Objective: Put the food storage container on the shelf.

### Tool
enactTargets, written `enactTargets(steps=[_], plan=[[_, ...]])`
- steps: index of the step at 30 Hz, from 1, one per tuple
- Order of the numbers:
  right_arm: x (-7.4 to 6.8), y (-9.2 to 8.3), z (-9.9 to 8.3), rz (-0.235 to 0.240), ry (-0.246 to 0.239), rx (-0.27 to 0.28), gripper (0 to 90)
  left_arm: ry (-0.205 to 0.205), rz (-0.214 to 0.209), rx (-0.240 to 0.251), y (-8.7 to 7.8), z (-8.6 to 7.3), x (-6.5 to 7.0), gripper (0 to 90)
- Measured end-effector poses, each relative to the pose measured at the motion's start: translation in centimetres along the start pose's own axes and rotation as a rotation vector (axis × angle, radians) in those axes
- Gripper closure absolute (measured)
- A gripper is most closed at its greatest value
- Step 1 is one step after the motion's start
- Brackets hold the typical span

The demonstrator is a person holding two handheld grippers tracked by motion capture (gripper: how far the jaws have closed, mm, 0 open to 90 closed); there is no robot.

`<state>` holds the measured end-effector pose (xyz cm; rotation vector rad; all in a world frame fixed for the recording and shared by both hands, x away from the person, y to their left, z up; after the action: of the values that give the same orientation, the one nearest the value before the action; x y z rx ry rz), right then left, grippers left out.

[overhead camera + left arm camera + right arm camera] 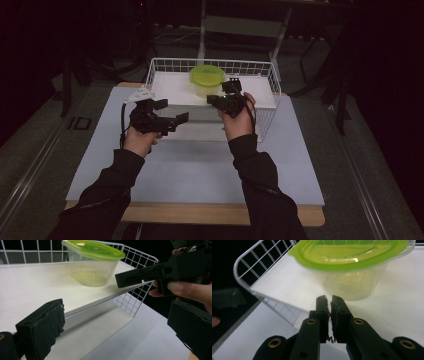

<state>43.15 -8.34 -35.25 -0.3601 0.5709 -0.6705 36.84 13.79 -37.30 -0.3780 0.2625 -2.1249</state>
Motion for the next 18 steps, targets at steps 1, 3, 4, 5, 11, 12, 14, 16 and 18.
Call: enactTargets(steps=[1,3,4,5,11,12,14,16,18], plan=[[-0.1,-0.2,-0.1,0.005,-0.006,-0.001,81.3,0.004,0.000,-0.002,-0.1,0.0,0.1,2.2],[-0.4,-0.7,-0.5,0.010,-0.020,-0.006,77.8,0.001,-0.010,0.002,-0.3,0.0,0.3,2.2],[-0.6,-1.0,-0.7,0.016,-0.026,-0.007,75.6,0.004,-0.015,0.002,-0.4,0.0,0.5,2.2],[-0.8,-1.3,-0.9,0.023,-0.034,-0.009,74.0,0.006,-0.021,0.007,-0.5,-0.1,0.6,2.2],[-1.9,-2.8,-2.5,0.056,-0.102,-0.012,51.7,-0.005,-0.089,0.033,-1.3,-0.4,1.5,2.2],[-1.9,-3.0,-2.8,0.056,-0.114,-0.006,47.1,-0.002,-0.090,0.030,-1.3,-0.5,1.6,2.2],[-1.9,-3.5,-3.5,0.056,-0.138,-0.002,39.2,-0.006,-0.108,0.031,-1.5,-0.8,1.8,2.2],[-1.8,-3.9,-3.9,0.069,-0.154,0.004,34.5,-0.006,-0.125,0.031,-1.5,-1.1,2.0,2.2],[-1.6,-4.4,-4.4,0.080,-0.166,0.014,29.2,-0.006,-0.137,0.030,-1.6,-1.4,2.1,2.2]])
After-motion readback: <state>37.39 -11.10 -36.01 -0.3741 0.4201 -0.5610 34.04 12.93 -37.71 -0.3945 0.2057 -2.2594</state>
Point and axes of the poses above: each handheld gripper's, and its own axes: y roughly forward along the jaws, z roughly out of its top, x roughly to its right, the point moved 2 cm from there along y, roughly forward along the jaws, and after that the axes turned 12 degrees about z, right-handed, at the moved point
